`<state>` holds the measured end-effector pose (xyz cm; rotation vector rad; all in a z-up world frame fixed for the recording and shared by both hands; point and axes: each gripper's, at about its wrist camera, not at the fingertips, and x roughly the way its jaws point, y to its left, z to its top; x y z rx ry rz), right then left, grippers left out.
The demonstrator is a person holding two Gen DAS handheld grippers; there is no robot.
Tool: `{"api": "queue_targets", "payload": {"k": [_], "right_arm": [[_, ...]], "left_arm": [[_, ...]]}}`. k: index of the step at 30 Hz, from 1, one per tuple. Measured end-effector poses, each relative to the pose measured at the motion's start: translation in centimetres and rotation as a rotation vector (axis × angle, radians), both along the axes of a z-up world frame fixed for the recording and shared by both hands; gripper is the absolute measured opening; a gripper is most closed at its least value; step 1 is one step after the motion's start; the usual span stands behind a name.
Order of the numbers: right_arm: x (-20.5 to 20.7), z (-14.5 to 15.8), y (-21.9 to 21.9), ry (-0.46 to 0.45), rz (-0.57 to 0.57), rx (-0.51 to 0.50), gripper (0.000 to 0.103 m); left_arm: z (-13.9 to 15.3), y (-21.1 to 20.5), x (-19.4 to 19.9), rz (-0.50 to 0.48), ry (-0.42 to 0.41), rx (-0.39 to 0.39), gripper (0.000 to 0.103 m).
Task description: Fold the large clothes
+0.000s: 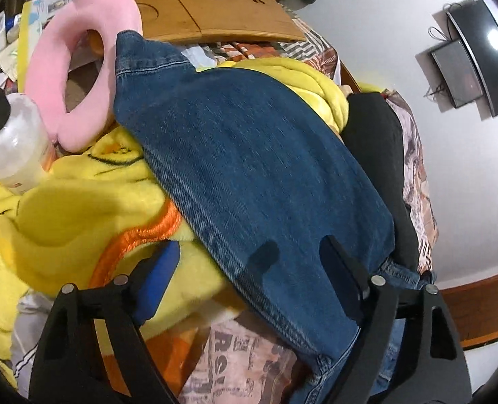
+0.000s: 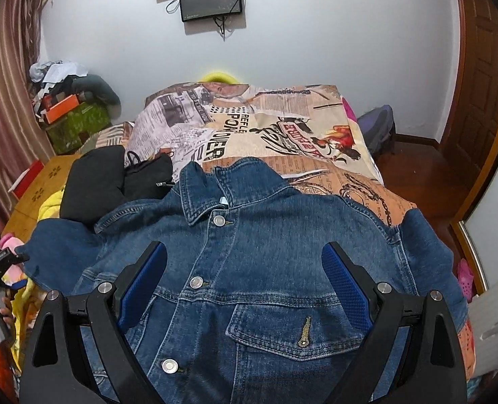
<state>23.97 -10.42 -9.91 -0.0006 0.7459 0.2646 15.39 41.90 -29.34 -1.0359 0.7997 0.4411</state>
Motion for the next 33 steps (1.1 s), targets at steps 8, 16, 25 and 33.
{"api": "queue_targets", "payload": {"k": [8,16,25,33], "right_arm": [[0.0,0.0,-0.1,0.006,-0.002,-0.009,0.092],[-0.6,0.4,-0.2,0.0,0.003,-0.002,0.092],[-1.5,1.2,-1.5,-0.028,-0.013,-0.022,0.092],[-2.0,1.5,-3.0,-0.036,-0.039,0.003,0.092]], "left_arm": [[0.1,-0.1,1.0,-0.01,0.117,0.106,0.047],[1.9,-1.8,2.6,-0.076,0.192,0.256,0.01],[9.5,-5.1,4.7,-0.112,0.065,0.413,0.005],[15.8,-10.7,6.3,-0.212,-0.082,0.486,0.003]]}}
